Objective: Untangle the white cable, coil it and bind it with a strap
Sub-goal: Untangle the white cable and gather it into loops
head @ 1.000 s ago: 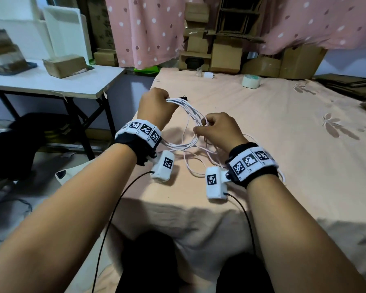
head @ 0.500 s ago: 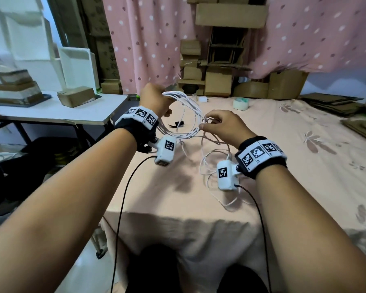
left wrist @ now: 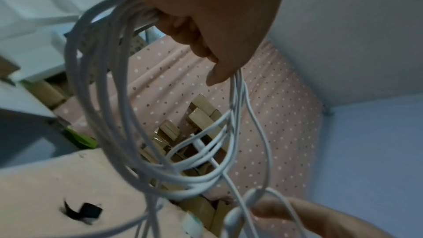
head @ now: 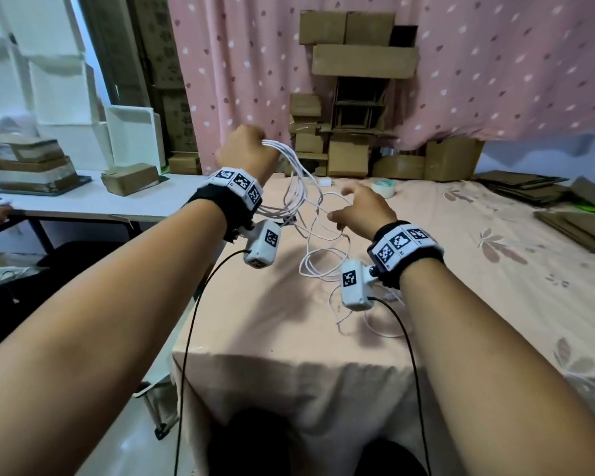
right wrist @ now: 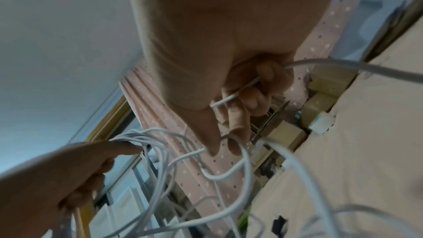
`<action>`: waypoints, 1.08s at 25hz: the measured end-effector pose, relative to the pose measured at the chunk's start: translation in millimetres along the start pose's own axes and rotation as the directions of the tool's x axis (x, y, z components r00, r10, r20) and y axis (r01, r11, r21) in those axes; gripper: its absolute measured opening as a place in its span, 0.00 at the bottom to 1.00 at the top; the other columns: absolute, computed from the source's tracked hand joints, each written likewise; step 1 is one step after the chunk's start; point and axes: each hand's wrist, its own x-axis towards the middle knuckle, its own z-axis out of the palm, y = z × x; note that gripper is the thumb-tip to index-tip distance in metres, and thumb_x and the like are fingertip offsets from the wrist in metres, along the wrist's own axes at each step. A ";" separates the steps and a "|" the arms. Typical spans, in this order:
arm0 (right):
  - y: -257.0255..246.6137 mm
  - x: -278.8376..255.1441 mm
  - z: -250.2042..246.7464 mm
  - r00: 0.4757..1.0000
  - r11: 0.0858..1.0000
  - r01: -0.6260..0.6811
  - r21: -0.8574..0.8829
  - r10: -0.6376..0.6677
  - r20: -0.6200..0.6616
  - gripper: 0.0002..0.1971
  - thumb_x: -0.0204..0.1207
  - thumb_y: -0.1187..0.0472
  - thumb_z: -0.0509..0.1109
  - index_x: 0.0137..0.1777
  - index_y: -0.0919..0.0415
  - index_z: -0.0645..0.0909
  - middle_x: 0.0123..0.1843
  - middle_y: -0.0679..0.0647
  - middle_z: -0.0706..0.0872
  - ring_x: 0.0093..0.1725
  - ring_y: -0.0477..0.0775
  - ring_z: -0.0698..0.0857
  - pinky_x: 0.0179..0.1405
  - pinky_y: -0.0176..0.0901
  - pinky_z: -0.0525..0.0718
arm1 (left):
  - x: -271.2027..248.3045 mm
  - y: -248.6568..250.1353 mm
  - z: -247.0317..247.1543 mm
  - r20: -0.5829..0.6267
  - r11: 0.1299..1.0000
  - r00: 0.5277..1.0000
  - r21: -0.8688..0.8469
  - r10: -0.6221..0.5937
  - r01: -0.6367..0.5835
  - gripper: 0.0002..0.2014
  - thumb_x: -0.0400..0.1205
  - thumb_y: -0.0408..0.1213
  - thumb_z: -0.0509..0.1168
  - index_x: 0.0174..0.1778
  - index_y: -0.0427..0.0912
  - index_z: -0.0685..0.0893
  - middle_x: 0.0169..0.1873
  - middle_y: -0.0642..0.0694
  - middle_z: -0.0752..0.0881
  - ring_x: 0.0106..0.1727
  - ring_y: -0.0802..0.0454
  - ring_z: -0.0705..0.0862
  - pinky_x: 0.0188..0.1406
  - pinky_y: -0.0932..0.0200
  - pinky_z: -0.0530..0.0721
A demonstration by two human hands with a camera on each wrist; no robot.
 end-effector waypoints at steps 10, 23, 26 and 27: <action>34.9 5.9 -23.2 0.979 0.617 0.016 -0.787 -0.170 -0.114 0.13 0.86 0.64 0.58 0.62 0.63 0.83 0.58 0.62 0.90 0.57 0.65 0.88 0.46 0.48 0.73 | -2.0 -46.0 -8.1 -0.001 0.971 0.999 0.236 0.032 -0.031 0.06 0.70 0.37 0.63 0.33 0.37 0.80 0.27 0.42 0.81 0.35 0.33 0.82 0.35 0.56 0.72; 62.4 15.5 14.7 0.868 0.896 -0.135 -0.424 0.313 0.385 0.35 0.72 0.56 0.77 0.81 0.55 0.72 0.79 0.64 0.77 0.73 0.68 0.80 0.73 0.58 0.79 | -2.1 -78.1 32.6 0.195 0.994 0.976 -0.012 -0.101 0.105 0.13 0.72 0.44 0.66 0.36 0.35 0.85 0.29 0.38 0.83 0.30 0.39 0.77 0.30 0.56 0.72; 4.5 19.8 47.0 0.875 0.991 -0.129 0.044 0.093 0.475 0.31 0.72 0.58 0.78 0.76 0.54 0.78 0.76 0.59 0.81 0.73 0.60 0.80 0.71 0.47 0.79 | -12.3 -55.8 51.7 0.215 0.998 0.975 0.001 -0.062 0.064 0.09 0.69 0.39 0.65 0.32 0.36 0.82 0.26 0.39 0.75 0.29 0.44 0.68 0.30 0.55 0.67; -11.4 17.6 55.9 0.866 0.986 -0.110 0.126 0.032 0.499 0.20 0.76 0.61 0.75 0.68 0.59 0.83 0.67 0.60 0.86 0.65 0.59 0.85 0.58 0.40 0.84 | -15.4 -51.5 55.0 0.217 0.998 0.975 0.012 -0.055 0.054 0.06 0.68 0.38 0.64 0.30 0.39 0.79 0.25 0.40 0.74 0.29 0.44 0.66 0.31 0.54 0.67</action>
